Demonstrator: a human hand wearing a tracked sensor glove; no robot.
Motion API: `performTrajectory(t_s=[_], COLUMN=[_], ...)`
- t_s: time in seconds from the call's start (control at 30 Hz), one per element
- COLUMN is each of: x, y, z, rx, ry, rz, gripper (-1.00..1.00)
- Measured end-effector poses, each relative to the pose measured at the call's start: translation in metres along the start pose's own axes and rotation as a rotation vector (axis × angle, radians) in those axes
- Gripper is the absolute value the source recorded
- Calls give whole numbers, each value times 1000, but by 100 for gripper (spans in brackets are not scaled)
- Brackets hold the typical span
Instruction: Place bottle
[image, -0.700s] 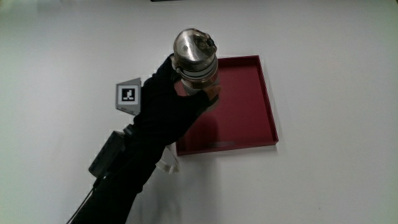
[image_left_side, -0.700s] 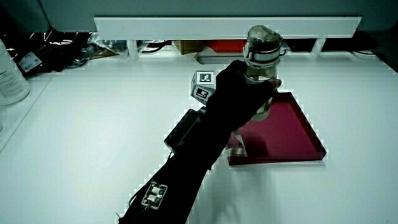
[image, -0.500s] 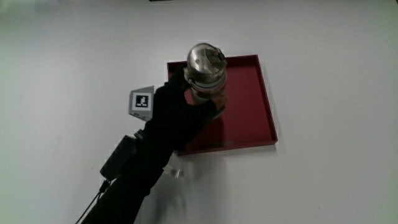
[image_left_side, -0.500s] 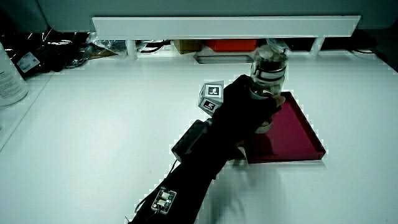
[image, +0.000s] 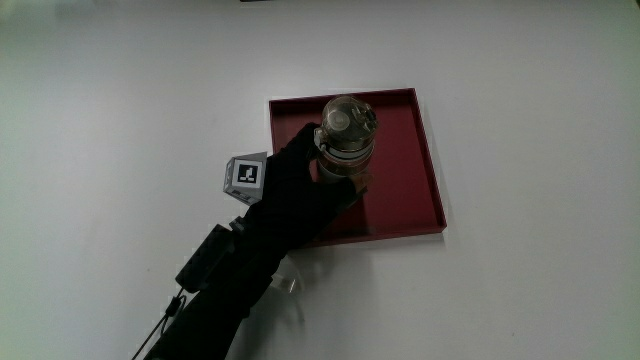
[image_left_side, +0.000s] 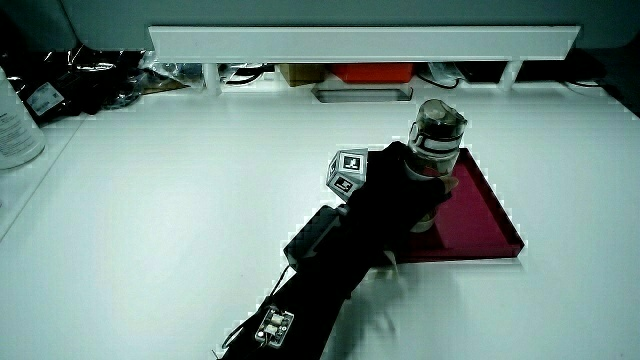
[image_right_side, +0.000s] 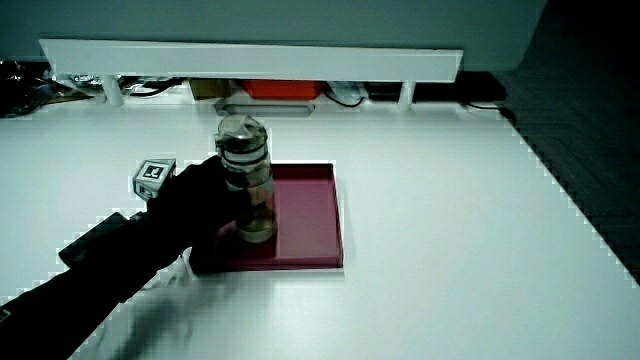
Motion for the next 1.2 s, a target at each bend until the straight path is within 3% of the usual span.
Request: performTrajectory(t_s=[0.03, 0.07, 0.33, 0.4, 0.43, 0.5, 0.53, 0.67, 0.7, 0.83, 0.97, 1.0, 1.1, 1.13, 1.2], x=[1, 0, -2, 0, -4, -5, -3, -5, -4, -2, 4, 10, 18, 23, 32], y=[-1, 0, -1, -3, -2, -3, -4, -3, -4, -7, -5, -6, -4, -4, -5], z=[0, -1, -2, -2, -3, -4, -3, -3, -3, 2, 18, 25, 40, 47, 58], rx=[-5, 1, 4, -3, 10, 13, 9, 6, -9, -58, -125, -143, -210, -227, -276], ry=[6, -6, -1, 10, 8, -11, 8, -4, -4, -39, -83, -49, -89, -52, -33], rz=[28, 4, 16, 45, 2, 0, 26, 10, 41, 24, -72, -59, -110, -107, -87], gripper=[0, 0, 0, 0, 0, -10, -15, -35, -40, -60, -80, -85, -100, -100, -100])
